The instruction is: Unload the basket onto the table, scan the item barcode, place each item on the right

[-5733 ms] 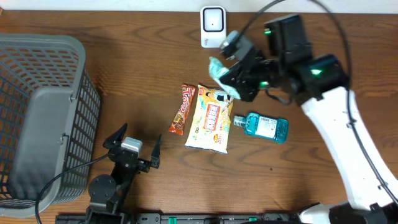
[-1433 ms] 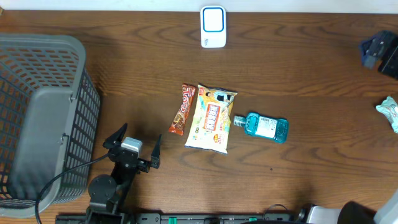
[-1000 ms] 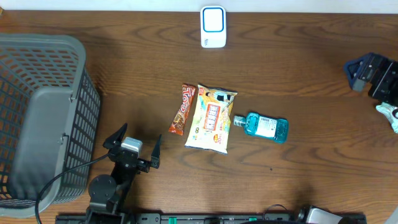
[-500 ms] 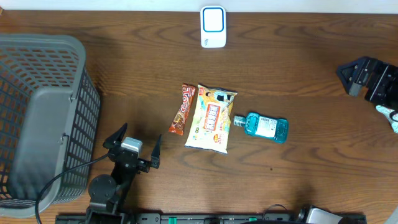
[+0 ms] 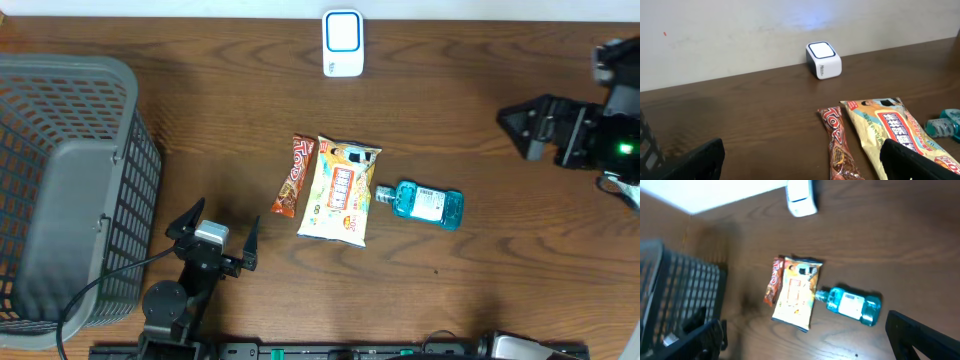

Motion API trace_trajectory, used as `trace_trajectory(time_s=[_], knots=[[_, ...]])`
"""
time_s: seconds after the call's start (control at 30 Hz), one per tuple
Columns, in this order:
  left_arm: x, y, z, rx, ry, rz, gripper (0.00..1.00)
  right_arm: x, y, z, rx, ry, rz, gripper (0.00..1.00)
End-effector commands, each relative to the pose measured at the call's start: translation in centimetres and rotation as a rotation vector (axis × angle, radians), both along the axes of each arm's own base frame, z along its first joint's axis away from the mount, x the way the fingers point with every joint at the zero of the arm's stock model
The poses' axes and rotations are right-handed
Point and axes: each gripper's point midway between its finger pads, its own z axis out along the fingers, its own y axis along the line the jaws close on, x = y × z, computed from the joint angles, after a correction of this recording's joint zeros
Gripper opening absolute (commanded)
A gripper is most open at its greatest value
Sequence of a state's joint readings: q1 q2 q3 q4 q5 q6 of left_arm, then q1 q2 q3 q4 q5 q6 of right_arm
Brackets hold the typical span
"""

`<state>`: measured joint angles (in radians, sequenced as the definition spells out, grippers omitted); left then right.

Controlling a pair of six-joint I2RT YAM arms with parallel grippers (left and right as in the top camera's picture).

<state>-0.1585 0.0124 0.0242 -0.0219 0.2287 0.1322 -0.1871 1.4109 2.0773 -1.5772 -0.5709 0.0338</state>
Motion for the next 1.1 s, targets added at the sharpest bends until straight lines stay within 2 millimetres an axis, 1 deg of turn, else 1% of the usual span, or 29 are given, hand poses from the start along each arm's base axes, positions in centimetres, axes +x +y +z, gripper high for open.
trace_trajectory(time_s=[0.0,0.1,0.2,0.27,0.33,0.37,0.4,0.5,0.57,0.67,0.77,0.9,1.07], knots=[[-0.1,-0.1,-1.6,0.016,0.044,-0.006,0.99,-0.5,2.4,0.8,-0.034,-0.078,0.151,0.99],[-0.1,-0.1,-1.6,0.016,0.044,-0.006,0.99,-1.8,3.7,2.1,-0.042,-0.155,0.233,0.99],[-0.1,-0.1,-1.6,0.016,0.044,-0.006,0.99,-3.1,3.6,3.1,-0.09,-0.22,0.25,0.99],[-0.1,-0.1,-1.6,0.016,0.044,-0.006,0.99,-4.2,3.1,3.6,-0.145,-0.262,0.233,0.99],[-0.1,-0.1,-1.6,0.016,0.044,-0.006,0.99,-5.0,2.6,3.9,-0.178,-0.279,0.209,0.99],[-0.1,-0.1,-1.6,0.016,0.044,-0.006,0.99,-5.8,2.4,3.9,-0.202,-0.295,0.19,0.99],[-0.1,-0.1,-1.6,0.016,0.044,-0.006,0.99,-6.2,2.3,3.9,-0.21,-0.304,0.184,0.99],[-0.1,-0.1,-1.6,0.016,0.044,-0.006,0.99,-7.6,2.1,3.4,-0.231,-0.339,0.168,0.99],[-0.1,-0.1,-1.6,0.016,0.044,-0.006,0.99,-8.6,2.2,2.5,-0.238,-0.375,0.164,0.99],[-0.1,-0.1,-1.6,0.016,0.044,-0.006,0.99,-9.3,2.3,0.9,-0.245,-0.418,0.161,0.99],[-0.1,-0.1,-1.6,0.016,0.044,-0.006,0.99,-9.4,2.4,-1.1,-0.249,-0.445,0.16,0.99],[-0.1,-0.1,-1.6,0.016,0.044,-0.006,0.99,-9.3,2.6,-4.4,-0.237,-0.438,0.177,0.99],[-0.1,-0.1,-1.6,0.016,0.044,-0.006,0.99,-9.4,5.2,-7.5,-0.199,-0.491,0.39,0.99]])
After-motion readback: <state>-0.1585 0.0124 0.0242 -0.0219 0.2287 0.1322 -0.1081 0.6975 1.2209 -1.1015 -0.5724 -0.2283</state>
